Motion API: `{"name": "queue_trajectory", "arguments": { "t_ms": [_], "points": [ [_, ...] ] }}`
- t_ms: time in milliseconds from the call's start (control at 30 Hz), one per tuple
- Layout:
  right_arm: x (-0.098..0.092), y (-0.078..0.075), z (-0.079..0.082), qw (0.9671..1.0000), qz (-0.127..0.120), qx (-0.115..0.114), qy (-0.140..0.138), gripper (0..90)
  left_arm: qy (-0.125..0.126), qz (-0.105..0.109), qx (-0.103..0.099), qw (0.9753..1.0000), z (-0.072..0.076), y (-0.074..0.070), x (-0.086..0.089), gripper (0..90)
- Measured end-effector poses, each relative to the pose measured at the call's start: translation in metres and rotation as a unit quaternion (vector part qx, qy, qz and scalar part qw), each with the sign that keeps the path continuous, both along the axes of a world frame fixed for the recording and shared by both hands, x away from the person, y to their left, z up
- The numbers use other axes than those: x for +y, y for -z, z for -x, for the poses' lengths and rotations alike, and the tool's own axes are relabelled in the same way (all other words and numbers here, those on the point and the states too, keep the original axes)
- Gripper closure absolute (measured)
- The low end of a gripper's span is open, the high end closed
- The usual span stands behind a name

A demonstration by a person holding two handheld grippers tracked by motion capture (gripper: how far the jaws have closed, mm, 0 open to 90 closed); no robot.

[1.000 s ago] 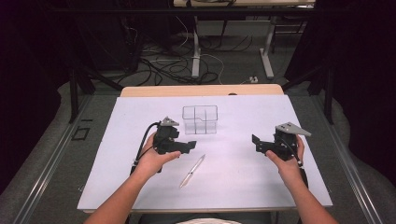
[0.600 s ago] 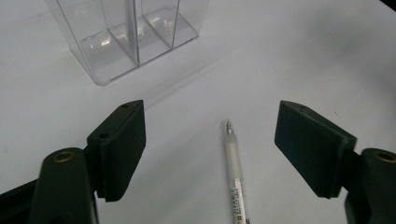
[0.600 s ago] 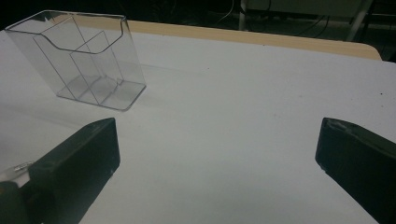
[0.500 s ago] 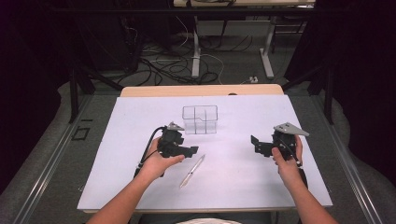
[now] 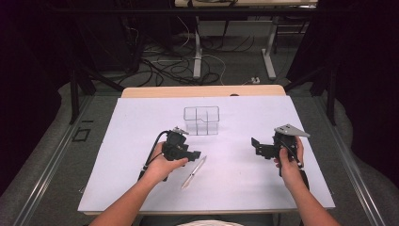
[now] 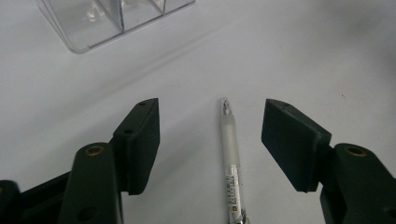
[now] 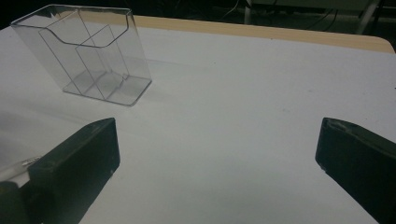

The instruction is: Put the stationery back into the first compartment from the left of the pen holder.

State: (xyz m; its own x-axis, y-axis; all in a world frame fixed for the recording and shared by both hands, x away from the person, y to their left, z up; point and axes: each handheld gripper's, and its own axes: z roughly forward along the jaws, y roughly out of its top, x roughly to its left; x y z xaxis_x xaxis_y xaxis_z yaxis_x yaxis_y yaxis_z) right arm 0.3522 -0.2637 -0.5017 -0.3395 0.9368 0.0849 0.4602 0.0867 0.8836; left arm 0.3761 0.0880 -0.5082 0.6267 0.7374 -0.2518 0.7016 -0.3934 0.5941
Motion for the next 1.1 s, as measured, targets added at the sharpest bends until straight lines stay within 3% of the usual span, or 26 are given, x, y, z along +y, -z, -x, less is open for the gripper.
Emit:
{"name": "queue_trajectory", "arguments": {
  "t_ms": [133,167,200,400,767,1100],
  "points": [
    [0.000,0.001,0.000,1.0000,0.001,0.002,-0.002,0.0,-0.002,0.002,0.031,0.9995,-0.001,0.003,-0.002,41.0],
    [0.000,0.001,0.000,1.0000,0.002,0.001,-0.003,0.0,-0.006,0.002,0.047,0.9989,-0.002,0.005,-0.004,41.0],
    [0.000,0.001,-0.001,1.0000,0.002,0.002,-0.004,0.0,-0.006,0.002,0.047,0.9989,-0.002,0.005,-0.004,41.2],
    [0.000,0.001,0.000,1.0000,0.006,0.003,-0.003,0.0,-0.006,-0.010,0.095,0.9954,-0.004,0.012,-0.009,46.5],
    [0.000,0.003,-0.001,0.9999,0.007,0.008,-0.012,0.0,0.000,-0.026,0.122,0.9921,-0.005,0.019,-0.018,60.9],
    [0.001,0.004,-0.001,0.9997,0.010,0.012,-0.018,0.0,0.008,-0.039,0.129,0.9909,-0.005,0.024,-0.024,70.2]
  ]
}}
